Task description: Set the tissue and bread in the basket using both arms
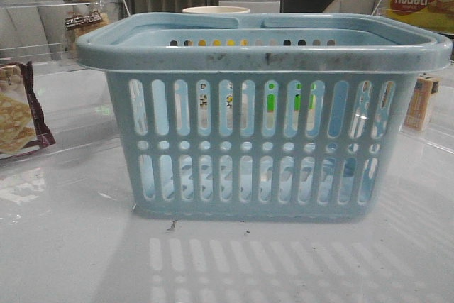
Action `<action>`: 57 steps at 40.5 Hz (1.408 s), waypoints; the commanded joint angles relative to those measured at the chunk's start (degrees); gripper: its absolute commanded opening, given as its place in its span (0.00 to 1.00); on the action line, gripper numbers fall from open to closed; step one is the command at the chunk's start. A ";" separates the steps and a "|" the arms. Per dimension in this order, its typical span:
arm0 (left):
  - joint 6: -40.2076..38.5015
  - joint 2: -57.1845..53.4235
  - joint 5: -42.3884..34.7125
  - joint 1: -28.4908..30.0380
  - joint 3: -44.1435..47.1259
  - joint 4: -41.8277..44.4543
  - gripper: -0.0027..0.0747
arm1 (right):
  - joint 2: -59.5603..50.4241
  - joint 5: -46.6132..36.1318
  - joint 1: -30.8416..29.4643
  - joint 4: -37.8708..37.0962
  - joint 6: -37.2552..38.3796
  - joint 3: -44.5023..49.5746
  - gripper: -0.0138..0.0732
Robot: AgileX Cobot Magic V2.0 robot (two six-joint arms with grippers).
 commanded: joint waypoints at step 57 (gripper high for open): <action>-0.14 26.93 36.52 -0.04 -45.49 -0.41 0.15 | 28.52 28.99 -0.20 -0.20 -0.28 -42.55 0.22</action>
